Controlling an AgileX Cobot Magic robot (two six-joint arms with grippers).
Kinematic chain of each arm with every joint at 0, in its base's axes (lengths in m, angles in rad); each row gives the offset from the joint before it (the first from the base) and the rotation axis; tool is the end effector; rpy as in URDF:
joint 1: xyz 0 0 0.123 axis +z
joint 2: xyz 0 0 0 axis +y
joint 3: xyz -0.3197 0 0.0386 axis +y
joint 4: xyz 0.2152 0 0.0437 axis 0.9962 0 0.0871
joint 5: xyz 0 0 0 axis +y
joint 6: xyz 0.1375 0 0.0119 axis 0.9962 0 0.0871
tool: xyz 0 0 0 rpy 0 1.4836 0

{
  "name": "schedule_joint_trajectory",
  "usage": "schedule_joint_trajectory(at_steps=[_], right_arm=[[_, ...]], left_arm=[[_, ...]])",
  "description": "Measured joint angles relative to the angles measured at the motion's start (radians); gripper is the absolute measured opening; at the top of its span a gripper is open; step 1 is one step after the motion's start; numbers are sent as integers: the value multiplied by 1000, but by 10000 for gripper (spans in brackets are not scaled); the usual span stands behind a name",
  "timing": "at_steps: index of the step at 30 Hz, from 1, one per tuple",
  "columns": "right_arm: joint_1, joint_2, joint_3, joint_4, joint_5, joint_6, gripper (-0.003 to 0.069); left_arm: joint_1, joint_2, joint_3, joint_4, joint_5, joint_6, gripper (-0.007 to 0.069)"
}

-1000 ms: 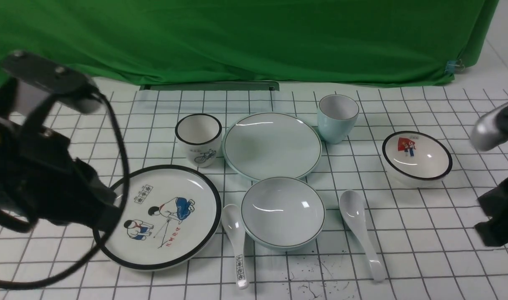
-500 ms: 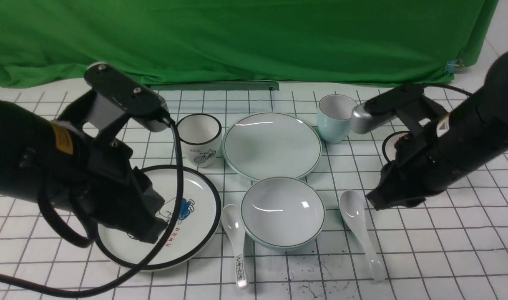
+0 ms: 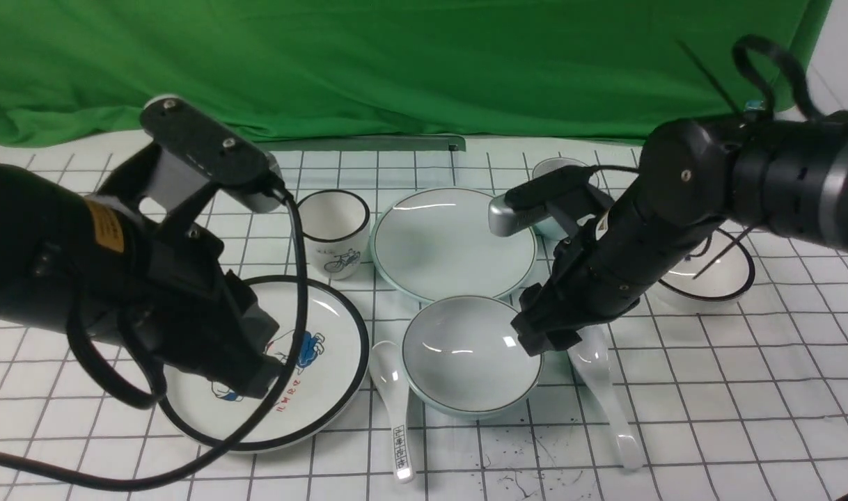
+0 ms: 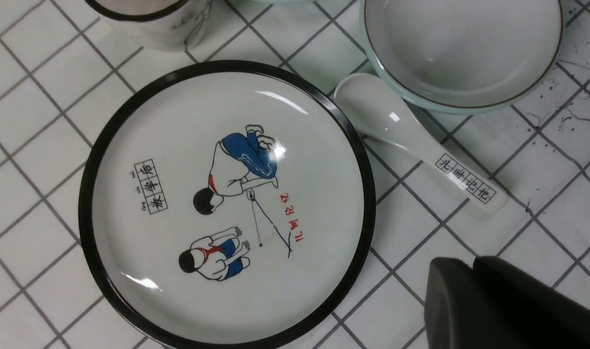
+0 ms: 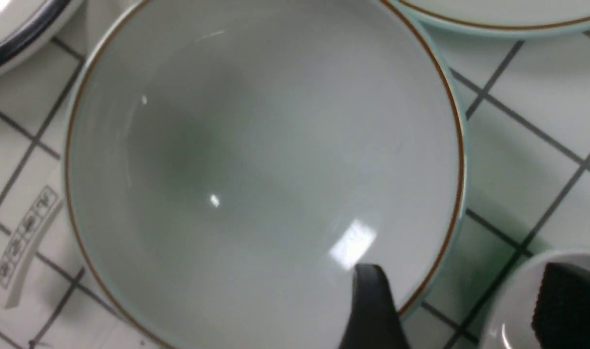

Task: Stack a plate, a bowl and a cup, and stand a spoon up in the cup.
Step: Use the right arm to grab a blue rice bowl, then use the right arm to put the blue rice bowl into the blue large plate in the middle

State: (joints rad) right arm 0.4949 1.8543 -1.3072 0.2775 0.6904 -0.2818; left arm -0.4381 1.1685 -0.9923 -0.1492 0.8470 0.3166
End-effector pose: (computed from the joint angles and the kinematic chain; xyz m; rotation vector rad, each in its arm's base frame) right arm 0.3324 0.2068 0.2215 -0.8056 2.6052 0.3639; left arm 0.1852 -0.1037 0.3275 0.8512 2.3591 -0.2308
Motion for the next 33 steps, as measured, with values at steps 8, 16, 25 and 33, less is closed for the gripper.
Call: schedule_joint_trajectory(at_steps=[8, 16, 25, 33], right_arm=[[0, 65, -1, 28, -57, 22, 429], [1, 82, -3, 72, -86, 26, 101], [-10, 32, -65, 56, 19, -5, 74], [-61, 16, -331, 53, 91, -21, 74]], left_arm=[[0, 0, 0, 0, -38, 0, -9], [0, 0, -1, 0, -46, 0, -9], [0, 0, -1, 0, -46, 0, -9], [0, 0, -1, 0, -75, 0, -9]])
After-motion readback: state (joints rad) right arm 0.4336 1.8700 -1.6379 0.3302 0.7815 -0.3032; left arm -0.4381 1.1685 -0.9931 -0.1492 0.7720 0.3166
